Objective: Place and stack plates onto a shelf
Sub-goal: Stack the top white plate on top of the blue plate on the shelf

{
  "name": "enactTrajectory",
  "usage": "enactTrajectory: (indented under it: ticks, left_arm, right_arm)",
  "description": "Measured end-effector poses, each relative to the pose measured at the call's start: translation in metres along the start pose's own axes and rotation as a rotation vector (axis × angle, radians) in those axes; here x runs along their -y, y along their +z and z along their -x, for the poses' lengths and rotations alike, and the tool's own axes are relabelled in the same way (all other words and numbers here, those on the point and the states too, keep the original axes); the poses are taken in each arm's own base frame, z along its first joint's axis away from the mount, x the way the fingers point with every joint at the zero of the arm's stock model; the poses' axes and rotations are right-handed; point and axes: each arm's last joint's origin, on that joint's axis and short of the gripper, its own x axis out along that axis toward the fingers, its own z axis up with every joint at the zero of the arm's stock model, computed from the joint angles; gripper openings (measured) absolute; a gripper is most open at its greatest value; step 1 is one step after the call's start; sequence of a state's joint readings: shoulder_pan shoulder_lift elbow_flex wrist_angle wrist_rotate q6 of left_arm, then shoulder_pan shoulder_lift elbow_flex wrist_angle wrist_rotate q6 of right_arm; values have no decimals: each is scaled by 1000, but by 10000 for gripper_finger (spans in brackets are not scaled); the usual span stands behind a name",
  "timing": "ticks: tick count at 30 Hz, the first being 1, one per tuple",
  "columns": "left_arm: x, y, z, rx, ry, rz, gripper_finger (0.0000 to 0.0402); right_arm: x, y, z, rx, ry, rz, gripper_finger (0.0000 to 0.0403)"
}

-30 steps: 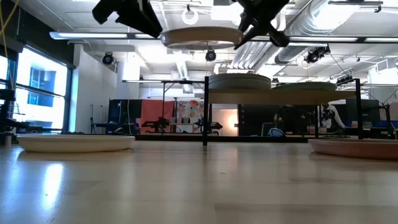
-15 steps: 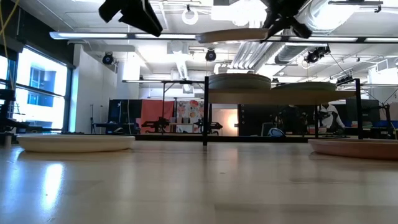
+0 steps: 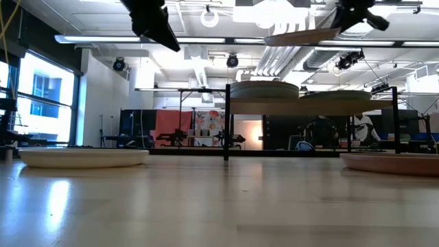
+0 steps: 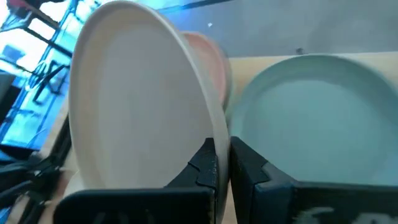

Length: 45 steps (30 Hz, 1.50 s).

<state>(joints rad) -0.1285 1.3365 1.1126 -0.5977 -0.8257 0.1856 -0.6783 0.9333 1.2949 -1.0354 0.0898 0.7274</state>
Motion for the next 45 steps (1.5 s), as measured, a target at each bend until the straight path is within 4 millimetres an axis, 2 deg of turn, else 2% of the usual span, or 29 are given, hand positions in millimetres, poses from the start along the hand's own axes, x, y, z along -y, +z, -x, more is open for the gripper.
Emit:
enactTrajectory:
  ticks: [10,17,22,27,34,41,45]
  left_arm:
    - [-30,-6,-26,-62,90,75,117]
    - [-46,-11,-40,-93,134,132,117]
    - [-55,-15,-46,-120,156,128,117]
    - [-60,-18,-50,-141,170,110,117]
    - [-67,-21,-54,-156,171,128,117]
    - [-70,-24,-58,-149,120,150,117]
    - [-71,-25,-59,-157,120,150,117]
  right_arm:
    - [32,1,31,90,-93,18,0]
    - [44,3,33,100,-207,-8,0]
    - [48,4,31,108,-253,-89,0]
    - [61,-8,15,106,-307,-237,0]
    - [74,-23,-11,224,-236,-431,0]
    - [92,-40,-47,212,-259,-562,0]
    - [99,-49,-57,193,-291,-605,0]
